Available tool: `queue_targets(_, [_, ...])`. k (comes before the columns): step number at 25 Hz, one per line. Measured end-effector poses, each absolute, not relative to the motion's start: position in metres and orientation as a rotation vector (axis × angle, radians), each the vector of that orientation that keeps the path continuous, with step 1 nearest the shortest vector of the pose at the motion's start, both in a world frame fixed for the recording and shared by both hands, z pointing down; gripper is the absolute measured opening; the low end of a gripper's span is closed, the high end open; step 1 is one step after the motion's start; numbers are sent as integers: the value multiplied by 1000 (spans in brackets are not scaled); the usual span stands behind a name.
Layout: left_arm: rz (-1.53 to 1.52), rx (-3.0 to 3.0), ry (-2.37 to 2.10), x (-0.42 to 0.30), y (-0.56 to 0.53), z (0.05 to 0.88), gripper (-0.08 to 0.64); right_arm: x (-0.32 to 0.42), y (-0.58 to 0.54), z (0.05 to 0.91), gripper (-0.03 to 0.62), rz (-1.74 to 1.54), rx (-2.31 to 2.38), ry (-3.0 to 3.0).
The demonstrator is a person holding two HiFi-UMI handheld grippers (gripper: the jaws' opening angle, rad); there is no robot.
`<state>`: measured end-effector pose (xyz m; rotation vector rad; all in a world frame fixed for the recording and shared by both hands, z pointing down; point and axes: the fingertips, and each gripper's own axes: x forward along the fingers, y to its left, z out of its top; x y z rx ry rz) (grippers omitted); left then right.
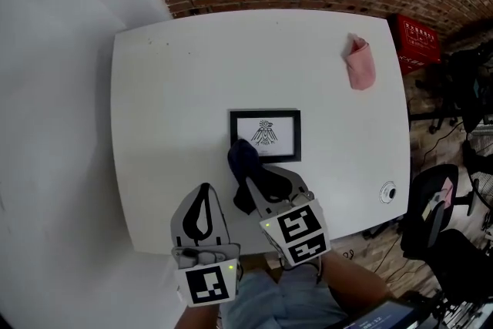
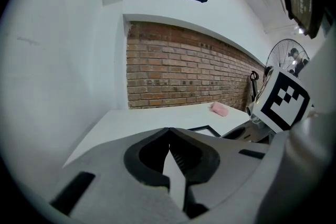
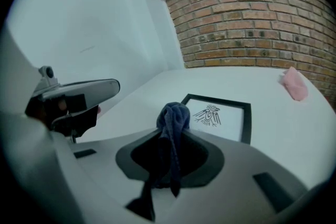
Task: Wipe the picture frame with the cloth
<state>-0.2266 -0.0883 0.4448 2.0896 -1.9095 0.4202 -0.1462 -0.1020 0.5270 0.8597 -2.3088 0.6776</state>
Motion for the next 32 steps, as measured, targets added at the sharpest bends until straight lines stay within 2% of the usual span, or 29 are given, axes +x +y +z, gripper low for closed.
queue_targets(32, [468,2265,-1785,-144,-95,431,9,-45,-110,531,86,765,1093,-2239])
